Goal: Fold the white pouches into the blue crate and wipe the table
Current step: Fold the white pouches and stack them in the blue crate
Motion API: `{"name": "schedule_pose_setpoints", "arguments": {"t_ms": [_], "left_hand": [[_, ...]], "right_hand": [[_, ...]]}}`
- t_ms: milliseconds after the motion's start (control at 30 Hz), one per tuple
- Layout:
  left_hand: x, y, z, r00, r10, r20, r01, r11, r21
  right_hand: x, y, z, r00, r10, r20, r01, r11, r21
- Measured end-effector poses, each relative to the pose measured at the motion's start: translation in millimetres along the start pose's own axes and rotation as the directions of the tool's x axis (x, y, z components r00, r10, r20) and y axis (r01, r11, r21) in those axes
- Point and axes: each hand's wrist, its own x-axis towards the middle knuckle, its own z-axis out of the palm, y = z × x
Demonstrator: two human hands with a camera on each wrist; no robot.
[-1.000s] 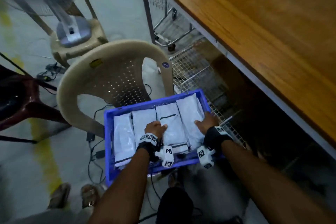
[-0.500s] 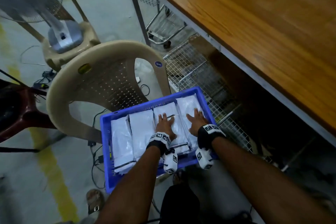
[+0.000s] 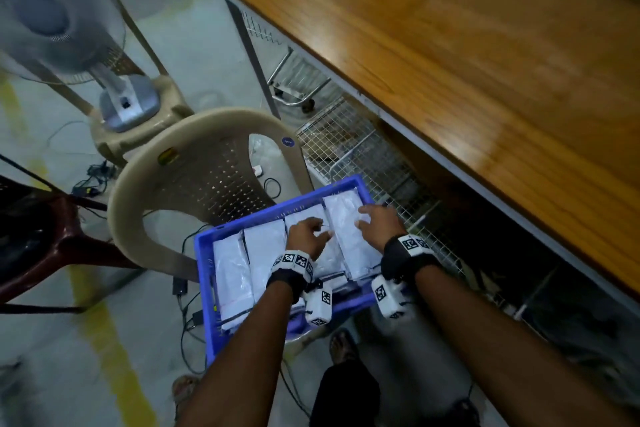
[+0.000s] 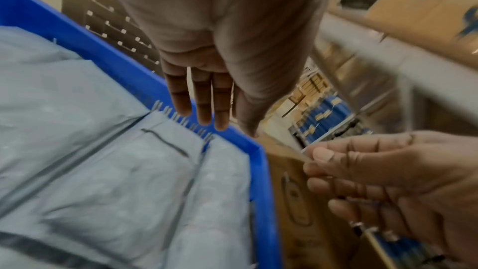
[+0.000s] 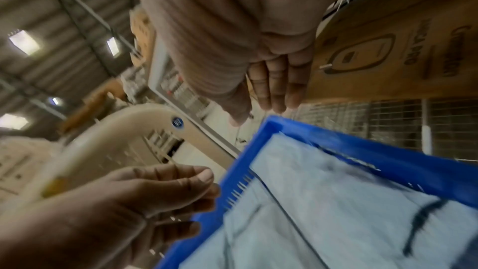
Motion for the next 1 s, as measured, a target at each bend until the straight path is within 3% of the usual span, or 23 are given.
{"name": "schedule_pose_setpoints", "arguments": {"t_ms": [133,200,400,600,800,900,1000], "left_hand": [[-28,76,-24,0.992,0.092,-0.09,-0.111,0.965,-0.236],[-43,116,-32,0.978,0.153,-0.14,-0.189,0.933,-0.307],[-102,236,-17,0.921,0.359,-0.15,-0.389,0.834,-0.392],[-160,337,56,0.844,0.53,-0.08,-0.519,0.77,-0.37],[-196,383,157,0.839,0.529,0.128,-0.445,0.802,-0.398],[-211,395,197,0.835,0.504,0.22,-0.397,0.829,-0.394],[-211,399,223,0.84,0.501,0.208,-0.434,0.851,-0.296]], "right_hand": [[-44,-18,-76,0.978,0.0,-0.21,0.046,0.976,0.213],[-71,-20,-118,0.949,-0.01,-0.316,0.083,0.973,0.217],[-152,35,-231,0.81,0.021,-0.586,0.15,0.959,0.241],[-222,131,-305,0.701,0.147,-0.698,0.05,0.966,0.253],[-304,237,-344,0.603,0.309,-0.735,-0.078,0.941,0.33],[-339,288,-358,0.52,0.389,-0.761,-0.095,0.911,0.401],[-372,328,-379,0.421,0.436,-0.796,-0.137,0.898,0.419]]}}
